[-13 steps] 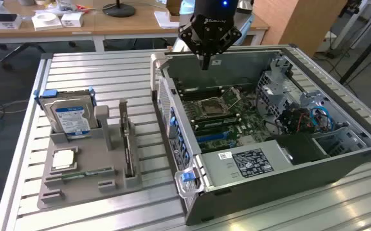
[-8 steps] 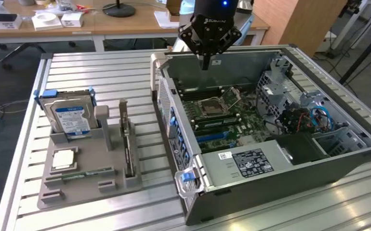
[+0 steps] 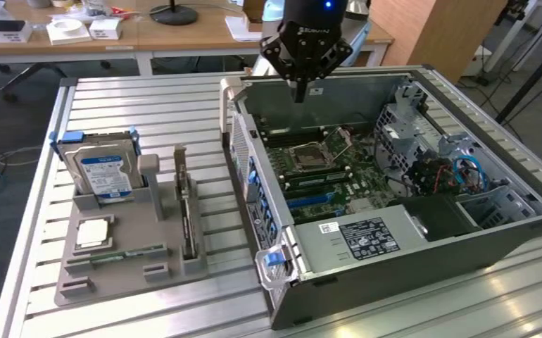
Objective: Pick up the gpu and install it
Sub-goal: 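Reach for the gpu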
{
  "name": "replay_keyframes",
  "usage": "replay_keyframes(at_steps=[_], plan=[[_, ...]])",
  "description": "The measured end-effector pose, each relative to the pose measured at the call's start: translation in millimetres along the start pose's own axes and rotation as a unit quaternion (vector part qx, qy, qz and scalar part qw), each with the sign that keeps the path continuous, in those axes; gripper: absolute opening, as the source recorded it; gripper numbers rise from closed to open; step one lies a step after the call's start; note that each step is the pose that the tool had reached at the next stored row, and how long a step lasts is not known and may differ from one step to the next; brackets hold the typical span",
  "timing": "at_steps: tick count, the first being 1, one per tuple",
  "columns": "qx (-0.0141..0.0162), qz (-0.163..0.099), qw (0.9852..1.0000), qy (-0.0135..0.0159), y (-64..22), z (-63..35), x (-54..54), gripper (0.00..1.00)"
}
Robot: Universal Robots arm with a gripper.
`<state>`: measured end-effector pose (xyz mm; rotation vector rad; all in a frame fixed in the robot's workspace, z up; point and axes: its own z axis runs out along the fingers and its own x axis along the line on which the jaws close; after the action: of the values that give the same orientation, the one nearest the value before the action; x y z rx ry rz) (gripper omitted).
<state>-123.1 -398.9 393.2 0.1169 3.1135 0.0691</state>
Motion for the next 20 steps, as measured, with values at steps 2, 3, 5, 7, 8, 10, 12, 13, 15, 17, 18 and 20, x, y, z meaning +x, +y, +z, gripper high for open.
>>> replay_keyframes(at_steps=[2, 3, 5, 7, 8, 10, 12, 13, 15, 17, 18, 20], plan=[[0.0001, 0.0, 1.0, 0.0001, -0.1, -0.2, 2.0, 0.1], [0.0001, 0.0, 1.0, 0.0001, -0.3, -0.2, 3.4, 0.1], [0.0001, 0.0, 1.0, 0.0001, -0.5, -0.3, 6.9, 0.1], [0.0001, 0.0, 1.0, 0.0001, -0.8, -0.4, 10.7, 0.1], [0.0001, 0.0, 1.0, 0.0001, -0.9, -0.4, 12.7, 0.1], [0.0001, 0.0, 1.0, 0.0001, -1.3, -0.6, 17.1, 0.1], [0.0001, 0.0, 1.0, 0.0001, -1.6, -0.6, 21.7, 0.1], [0.0001, 0.0, 1.0, 0.0001, -1.8, -0.7, 24.1, 0.1], [0.0001, 0.0, 1.0, 0.0001, -2.1, -0.8, 28.9, 0.1], [0.0001, 0.0, 1.0, 0.0001, -2.5, -1.0, 34.2, 0.1], [0.0001, 0.0, 1.0, 0.0001, -2.7, -1.0, 36.8, 0.1], [0.0001, 0.0, 1.0, 0.0, -3.1, -1.1, 41.7, 0.1]])
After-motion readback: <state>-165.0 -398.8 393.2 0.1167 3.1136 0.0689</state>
